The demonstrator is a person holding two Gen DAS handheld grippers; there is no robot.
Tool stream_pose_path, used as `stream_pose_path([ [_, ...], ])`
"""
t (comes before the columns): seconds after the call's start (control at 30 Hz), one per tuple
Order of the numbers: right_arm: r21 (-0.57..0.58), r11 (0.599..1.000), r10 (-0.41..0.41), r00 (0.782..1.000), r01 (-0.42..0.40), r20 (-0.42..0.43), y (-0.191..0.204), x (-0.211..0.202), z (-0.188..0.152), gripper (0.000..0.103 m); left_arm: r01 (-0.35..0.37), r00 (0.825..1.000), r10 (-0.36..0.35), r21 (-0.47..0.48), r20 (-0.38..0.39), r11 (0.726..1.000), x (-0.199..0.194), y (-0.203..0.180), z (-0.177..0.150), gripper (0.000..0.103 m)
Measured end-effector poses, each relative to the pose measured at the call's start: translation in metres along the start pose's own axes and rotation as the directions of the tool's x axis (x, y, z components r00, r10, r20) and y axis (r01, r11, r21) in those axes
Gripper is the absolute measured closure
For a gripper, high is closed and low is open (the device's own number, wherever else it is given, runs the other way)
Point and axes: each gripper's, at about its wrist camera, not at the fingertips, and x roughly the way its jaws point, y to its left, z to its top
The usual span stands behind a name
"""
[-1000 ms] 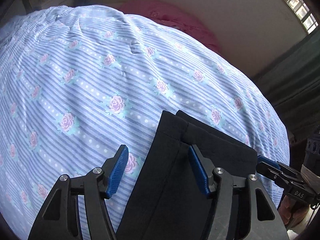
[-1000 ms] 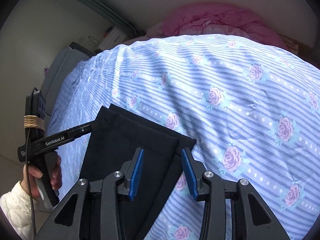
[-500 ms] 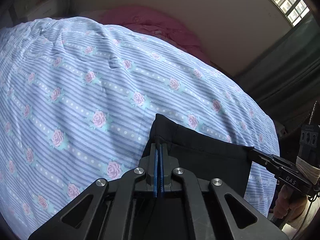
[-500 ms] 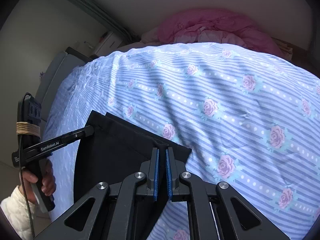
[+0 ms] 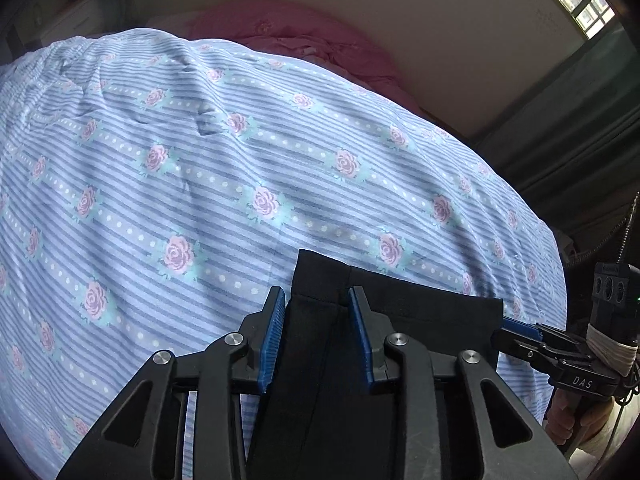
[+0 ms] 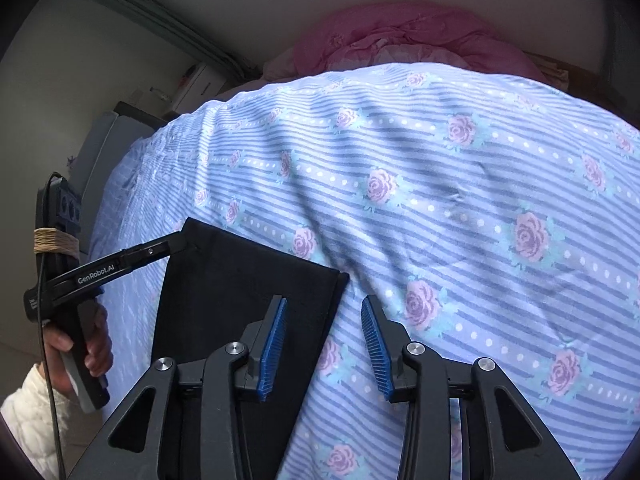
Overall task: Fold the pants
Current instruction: 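Grasp the folded trouser end with the left tool while the right tool grasps beside it, then lift the gripped trouser end with both tools and fold it over the rest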
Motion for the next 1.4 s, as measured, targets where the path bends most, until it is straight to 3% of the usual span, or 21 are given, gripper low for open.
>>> stream_pose_path([
  [0.37,0.103,0.983,0.155,0.987,-0.15,-0.044,-0.016,0.023,0.009,0.063,0.157,0.986,-0.162,-0.107,-0.042,0.982,0.025,0.028,0.004,0.063],
  [0.47,0.1,0.979,0.183,0.982,-0.178,-0.045,-0.017,0.031,0.014,0.063,0.164,0.985,-0.169,-0.117,-0.038,0.98,0.031,0.026,0.006,0.063],
  [0.6,0.06,0.987,0.151,0.988,-0.148,-0.043,-0.014,0.033,0.012,0.081,0.174,0.983,-0.18,-0.135,-0.034,0.975,0.028,0.021,0.008,0.085],
  [0.67,0.058,0.987,0.15,0.988,-0.148,-0.044,-0.015,0.026,0.012,0.085,0.162,0.986,-0.164,-0.114,-0.016,0.98,0.019,0.011,0.008,0.088],
  [0.8,0.036,0.986,0.164,0.986,-0.164,-0.017,-0.002,-0.001,0.014,0.088,0.165,0.985,-0.161,-0.086,0.059,0.982,-0.02,-0.003,0.007,0.09],
  [1.07,-0.218,0.962,0.183,0.981,-0.164,0.07,0.067,-0.096,0.001,0.089,0.12,0.969,-0.107,-0.046,0.224,0.992,-0.14,-0.039,-0.022,0.09],
  [1.2,-0.336,0.922,0.226,0.971,-0.189,0.073,0.101,-0.14,-0.009,0.089,0.038,0.96,-0.027,-0.036,0.277,0.999,-0.204,-0.048,-0.039,0.09],
  [1.4,-0.525,0.827,0.282,0.957,-0.203,0.074,0.157,-0.199,-0.04,0.089,-0.02,0.931,0.043,-0.069,0.364,0.997,-0.274,-0.057,-0.084,0.09],
])
